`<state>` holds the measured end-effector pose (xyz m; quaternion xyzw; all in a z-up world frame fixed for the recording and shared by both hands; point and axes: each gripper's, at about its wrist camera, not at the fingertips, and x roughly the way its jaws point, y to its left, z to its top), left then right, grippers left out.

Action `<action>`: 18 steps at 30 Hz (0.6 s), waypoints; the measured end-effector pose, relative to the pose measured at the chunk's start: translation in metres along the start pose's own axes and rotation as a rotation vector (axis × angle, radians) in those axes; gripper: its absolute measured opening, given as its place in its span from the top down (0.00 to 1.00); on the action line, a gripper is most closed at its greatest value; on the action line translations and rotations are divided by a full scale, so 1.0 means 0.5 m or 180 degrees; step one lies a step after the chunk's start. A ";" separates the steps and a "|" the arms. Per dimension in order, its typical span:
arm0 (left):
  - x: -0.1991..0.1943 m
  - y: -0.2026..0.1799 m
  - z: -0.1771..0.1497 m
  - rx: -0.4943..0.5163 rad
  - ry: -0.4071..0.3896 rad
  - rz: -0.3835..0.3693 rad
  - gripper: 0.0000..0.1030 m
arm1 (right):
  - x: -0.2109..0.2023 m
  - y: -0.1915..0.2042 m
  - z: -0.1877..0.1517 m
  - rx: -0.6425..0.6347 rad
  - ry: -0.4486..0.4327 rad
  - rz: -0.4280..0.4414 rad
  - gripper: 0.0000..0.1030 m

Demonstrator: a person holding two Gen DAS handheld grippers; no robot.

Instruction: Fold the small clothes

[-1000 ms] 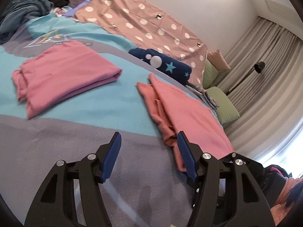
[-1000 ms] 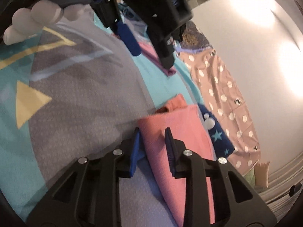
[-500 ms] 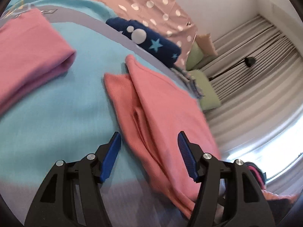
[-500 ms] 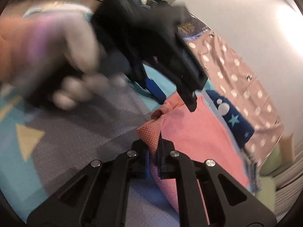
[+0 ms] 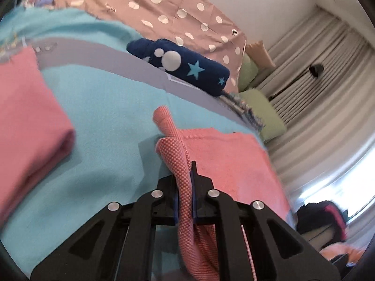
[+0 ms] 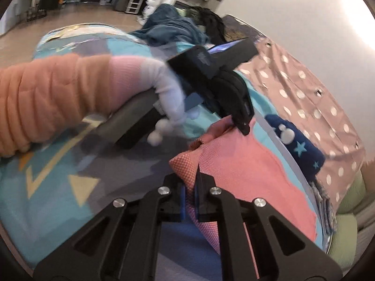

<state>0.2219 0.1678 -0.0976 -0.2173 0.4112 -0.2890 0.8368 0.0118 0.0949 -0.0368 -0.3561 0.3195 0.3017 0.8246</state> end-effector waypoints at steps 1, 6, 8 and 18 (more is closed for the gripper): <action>0.009 0.015 -0.005 0.0015 0.0060 0.0153 0.93 | 0.023 0.010 -0.010 0.0005 0.0113 0.0047 0.95; 0.019 0.068 -0.025 -0.0276 0.0070 0.0079 0.91 | 0.026 0.013 -0.023 0.0247 0.0114 0.0075 0.88; 0.022 0.067 -0.026 -0.0245 0.0076 0.0128 0.91 | 0.022 0.010 -0.030 0.0297 0.0121 0.0088 0.85; 0.027 0.083 -0.025 -0.0379 0.0053 -0.0058 0.89 | 0.018 0.028 -0.044 0.0242 0.0152 -0.0200 0.57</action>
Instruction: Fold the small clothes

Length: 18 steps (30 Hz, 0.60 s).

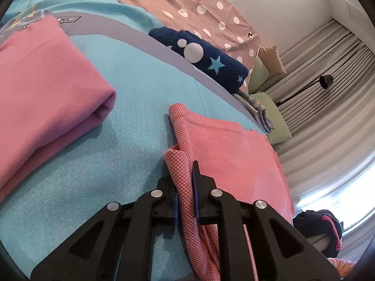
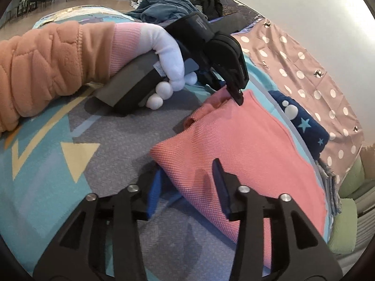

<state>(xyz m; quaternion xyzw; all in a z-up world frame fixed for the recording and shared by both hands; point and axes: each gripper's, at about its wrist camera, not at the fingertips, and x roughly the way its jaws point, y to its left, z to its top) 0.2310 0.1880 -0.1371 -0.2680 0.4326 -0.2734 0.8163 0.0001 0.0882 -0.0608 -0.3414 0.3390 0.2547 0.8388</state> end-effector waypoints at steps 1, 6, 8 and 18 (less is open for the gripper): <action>0.001 -0.001 0.000 0.0010 0.0000 0.0006 0.89 | 0.002 0.004 0.001 -0.0015 -0.0001 -0.0030 0.57; 0.002 -0.001 -0.001 0.0027 0.0006 0.0008 0.89 | 0.015 -0.002 0.009 0.0022 -0.0013 -0.0048 0.59; 0.002 -0.001 0.001 0.0030 0.0010 0.0011 0.89 | 0.018 -0.003 0.013 0.0044 -0.0021 -0.0003 0.66; -0.003 -0.016 0.005 0.0094 -0.0017 0.0046 0.93 | 0.001 -0.043 0.009 0.0439 -0.0083 0.0222 0.93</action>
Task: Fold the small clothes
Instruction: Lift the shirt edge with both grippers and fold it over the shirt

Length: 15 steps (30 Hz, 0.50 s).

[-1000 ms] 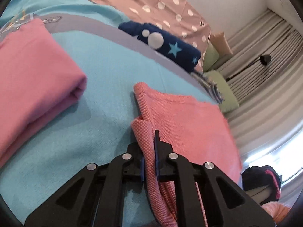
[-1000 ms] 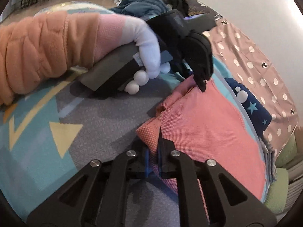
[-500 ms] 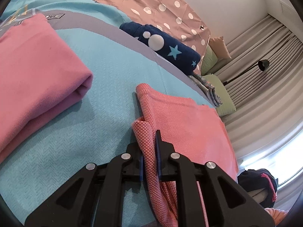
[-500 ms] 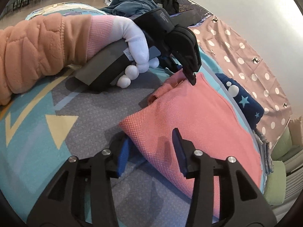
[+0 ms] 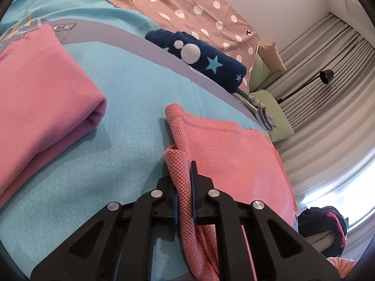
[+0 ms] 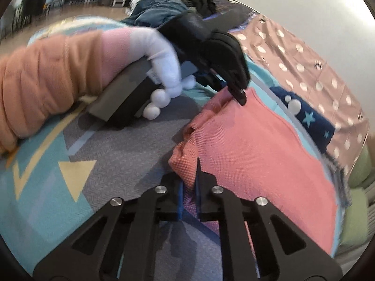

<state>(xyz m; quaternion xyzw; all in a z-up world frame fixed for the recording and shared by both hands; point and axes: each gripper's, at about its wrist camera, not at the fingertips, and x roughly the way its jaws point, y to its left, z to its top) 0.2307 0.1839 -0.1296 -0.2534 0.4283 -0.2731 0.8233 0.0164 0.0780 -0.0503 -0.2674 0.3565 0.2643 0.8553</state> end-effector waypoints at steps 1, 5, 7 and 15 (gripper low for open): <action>-0.001 -0.003 0.002 0.0001 0.0000 0.0002 0.93 | -0.004 -0.007 0.000 0.0050 -0.0010 0.0011 0.94; -0.012 -0.023 0.016 0.0030 -0.0027 0.0005 0.93 | -0.024 -0.026 -0.003 0.0184 -0.0062 0.0028 0.94; -0.021 -0.043 0.023 0.0089 -0.0057 0.0006 0.93 | -0.040 -0.044 -0.006 0.0322 -0.0114 0.0054 0.94; -0.033 -0.134 0.064 0.0274 -0.0026 0.0148 0.93 | -0.114 -0.125 -0.035 0.0859 -0.0396 0.0093 0.94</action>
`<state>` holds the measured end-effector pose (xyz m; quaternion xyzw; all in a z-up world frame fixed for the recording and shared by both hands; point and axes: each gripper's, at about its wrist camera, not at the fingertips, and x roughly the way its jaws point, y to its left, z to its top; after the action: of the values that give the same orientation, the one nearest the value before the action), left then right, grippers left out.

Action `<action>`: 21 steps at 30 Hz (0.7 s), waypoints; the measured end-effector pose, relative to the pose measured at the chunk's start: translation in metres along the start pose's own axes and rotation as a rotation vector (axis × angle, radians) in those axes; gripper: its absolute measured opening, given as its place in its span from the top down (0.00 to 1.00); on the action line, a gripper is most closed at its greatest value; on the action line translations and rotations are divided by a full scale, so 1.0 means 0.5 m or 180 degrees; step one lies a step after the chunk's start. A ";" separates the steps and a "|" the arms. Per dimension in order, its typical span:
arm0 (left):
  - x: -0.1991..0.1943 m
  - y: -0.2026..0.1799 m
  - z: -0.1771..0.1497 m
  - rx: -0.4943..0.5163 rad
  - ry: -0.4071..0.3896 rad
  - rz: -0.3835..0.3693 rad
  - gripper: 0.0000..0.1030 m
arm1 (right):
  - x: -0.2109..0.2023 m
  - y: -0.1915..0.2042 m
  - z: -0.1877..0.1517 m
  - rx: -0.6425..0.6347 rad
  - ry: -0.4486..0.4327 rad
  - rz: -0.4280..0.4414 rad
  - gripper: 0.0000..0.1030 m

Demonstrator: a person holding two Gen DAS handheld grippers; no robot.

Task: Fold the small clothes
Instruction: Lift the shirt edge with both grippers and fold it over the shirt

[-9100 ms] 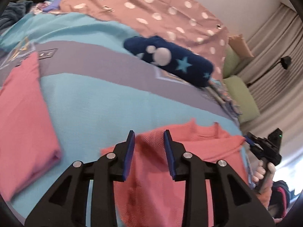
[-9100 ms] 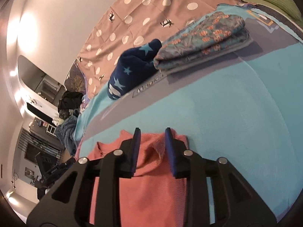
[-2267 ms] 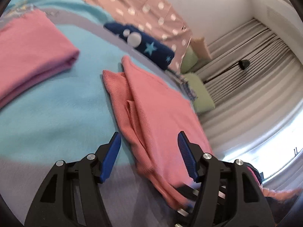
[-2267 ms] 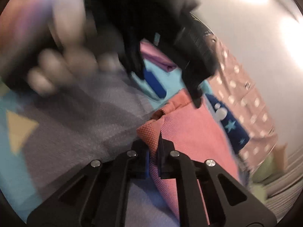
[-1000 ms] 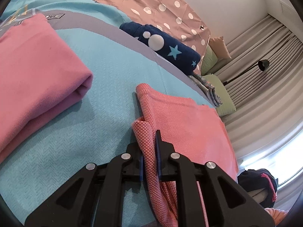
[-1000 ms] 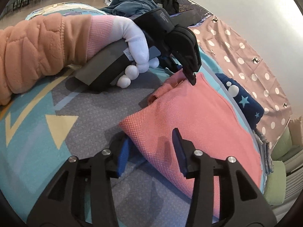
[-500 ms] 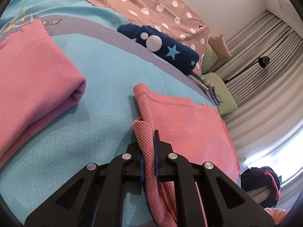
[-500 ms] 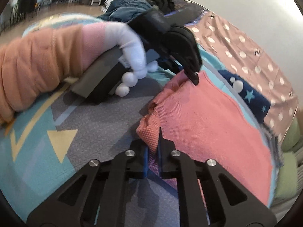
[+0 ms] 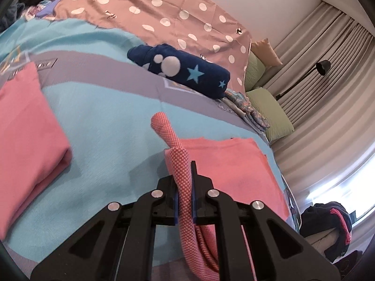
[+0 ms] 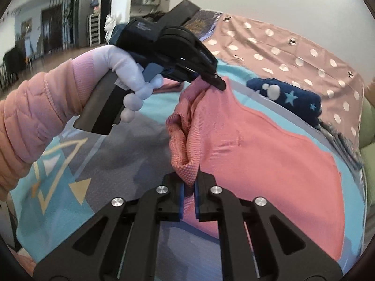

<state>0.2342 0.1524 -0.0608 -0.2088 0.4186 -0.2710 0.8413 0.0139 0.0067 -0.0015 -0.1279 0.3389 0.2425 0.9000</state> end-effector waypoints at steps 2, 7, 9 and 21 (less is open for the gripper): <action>0.000 -0.024 0.005 0.0034 -0.0010 0.0032 0.93 | -0.017 -0.015 -0.005 0.0068 -0.0054 -0.0001 0.94; 0.021 -0.087 0.022 0.0084 0.0025 0.0163 0.93 | -0.057 -0.061 -0.027 0.0329 -0.0182 0.0039 0.94; 0.033 -0.115 0.026 0.0114 0.0059 0.0190 0.93 | -0.065 -0.092 -0.033 0.0501 -0.0198 0.0107 0.94; 0.095 -0.236 0.045 0.0163 0.0184 0.0287 0.94 | -0.116 -0.206 -0.080 0.1031 -0.0407 0.0179 0.95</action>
<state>0.2430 0.0347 -0.0079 -0.1602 0.4446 -0.2494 0.8453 0.0080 -0.1172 0.0148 0.0441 0.3191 0.2175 0.9214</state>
